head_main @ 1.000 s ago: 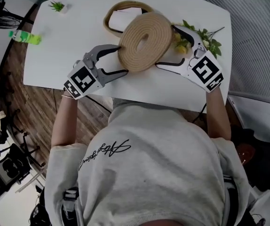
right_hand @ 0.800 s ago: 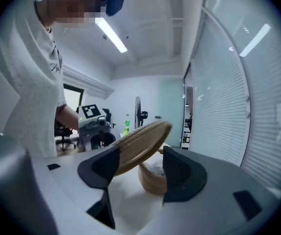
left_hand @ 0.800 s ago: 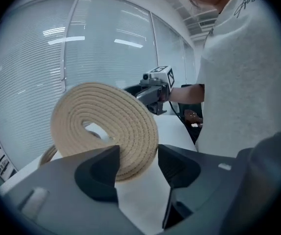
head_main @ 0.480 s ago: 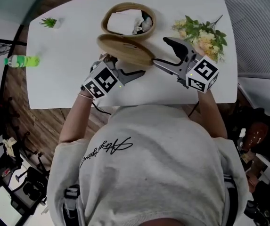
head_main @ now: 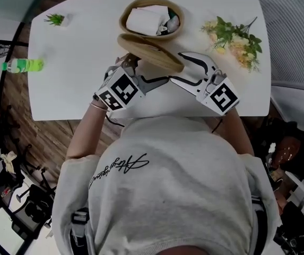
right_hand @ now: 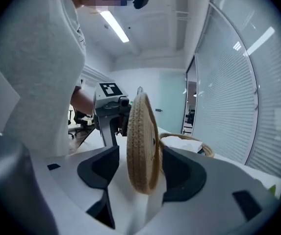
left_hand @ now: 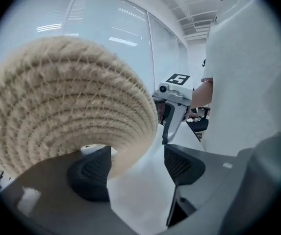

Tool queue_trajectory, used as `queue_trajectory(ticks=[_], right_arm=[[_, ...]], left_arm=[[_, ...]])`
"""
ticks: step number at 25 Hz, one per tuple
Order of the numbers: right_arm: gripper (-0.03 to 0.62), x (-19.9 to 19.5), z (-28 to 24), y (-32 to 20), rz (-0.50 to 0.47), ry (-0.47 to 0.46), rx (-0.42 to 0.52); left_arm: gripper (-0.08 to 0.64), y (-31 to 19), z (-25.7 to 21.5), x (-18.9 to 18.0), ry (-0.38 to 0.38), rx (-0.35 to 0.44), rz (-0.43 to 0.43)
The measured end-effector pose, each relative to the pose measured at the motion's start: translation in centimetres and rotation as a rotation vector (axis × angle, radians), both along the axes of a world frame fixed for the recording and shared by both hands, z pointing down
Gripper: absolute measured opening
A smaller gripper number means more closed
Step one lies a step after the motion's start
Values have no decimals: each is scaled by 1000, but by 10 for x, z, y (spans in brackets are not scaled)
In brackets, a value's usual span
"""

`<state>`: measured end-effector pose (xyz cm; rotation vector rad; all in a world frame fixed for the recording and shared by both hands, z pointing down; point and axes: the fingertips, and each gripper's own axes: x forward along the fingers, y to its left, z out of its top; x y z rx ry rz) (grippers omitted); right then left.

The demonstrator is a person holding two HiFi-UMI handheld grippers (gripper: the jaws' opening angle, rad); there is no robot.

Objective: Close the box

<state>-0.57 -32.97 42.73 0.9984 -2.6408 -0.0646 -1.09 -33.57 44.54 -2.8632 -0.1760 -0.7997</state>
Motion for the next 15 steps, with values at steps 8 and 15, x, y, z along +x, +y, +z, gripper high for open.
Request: queue_trajectory(ticks=[8,15], right_arm=[[110,14,-5,-22,115,40,61],[101,18,-17,-30,108,72,66]], left_arm=[[342,-8,-1,-1,13,-1,-22],[344,-19,-8,-17,29,35,-70]])
